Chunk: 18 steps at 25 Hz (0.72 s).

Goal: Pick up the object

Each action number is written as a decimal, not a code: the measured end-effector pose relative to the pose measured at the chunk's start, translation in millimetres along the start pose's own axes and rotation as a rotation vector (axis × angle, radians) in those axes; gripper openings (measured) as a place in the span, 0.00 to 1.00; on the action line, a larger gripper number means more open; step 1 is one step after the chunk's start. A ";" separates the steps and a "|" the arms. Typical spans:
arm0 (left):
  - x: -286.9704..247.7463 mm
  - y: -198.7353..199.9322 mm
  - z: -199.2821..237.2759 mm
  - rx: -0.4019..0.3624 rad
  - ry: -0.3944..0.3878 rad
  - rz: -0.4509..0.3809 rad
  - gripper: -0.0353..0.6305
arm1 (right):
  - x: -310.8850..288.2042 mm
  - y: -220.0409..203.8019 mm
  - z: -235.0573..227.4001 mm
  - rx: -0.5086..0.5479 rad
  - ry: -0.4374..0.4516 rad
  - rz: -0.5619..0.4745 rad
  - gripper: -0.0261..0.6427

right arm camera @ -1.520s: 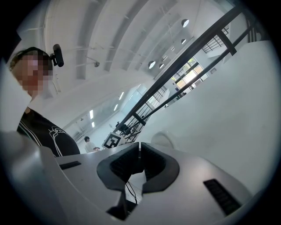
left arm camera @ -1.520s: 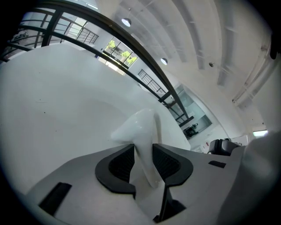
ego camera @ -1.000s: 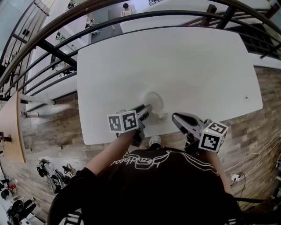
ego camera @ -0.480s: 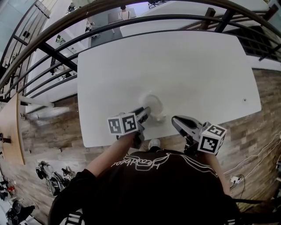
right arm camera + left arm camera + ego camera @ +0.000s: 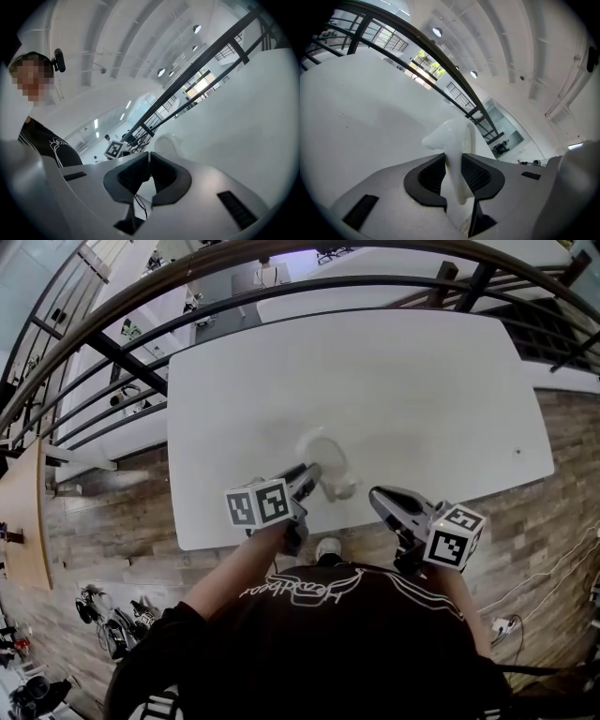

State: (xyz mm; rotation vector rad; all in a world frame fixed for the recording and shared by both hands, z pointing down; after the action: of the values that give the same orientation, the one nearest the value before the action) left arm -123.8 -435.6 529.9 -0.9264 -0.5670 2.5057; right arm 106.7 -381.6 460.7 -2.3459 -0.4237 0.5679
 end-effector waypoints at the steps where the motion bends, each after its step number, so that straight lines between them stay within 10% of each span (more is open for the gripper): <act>1: 3.0 0.2 -5.6 -0.002 -0.004 -0.009 0.22 | 4.5 0.1 2.1 0.004 0.000 -0.003 0.07; 18: 106.0 -44.6 -112.2 -0.043 -0.065 -0.233 0.22 | 96.3 -9.2 85.9 0.115 0.017 -0.067 0.07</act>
State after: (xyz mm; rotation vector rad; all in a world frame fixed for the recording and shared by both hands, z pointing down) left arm -111.1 -319.5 419.6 -0.7487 -0.7098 2.3289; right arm 144.2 -286.3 381.7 -2.2171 -0.4484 0.5264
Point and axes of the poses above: the fingertips, and each gripper's own axes: x backward along the fingers, z to its left, y out of its top, the point moved 8 cm from there along x, backward along the fingers, and after that the axes turned 4 degrees about z, right-handed, at the moved point
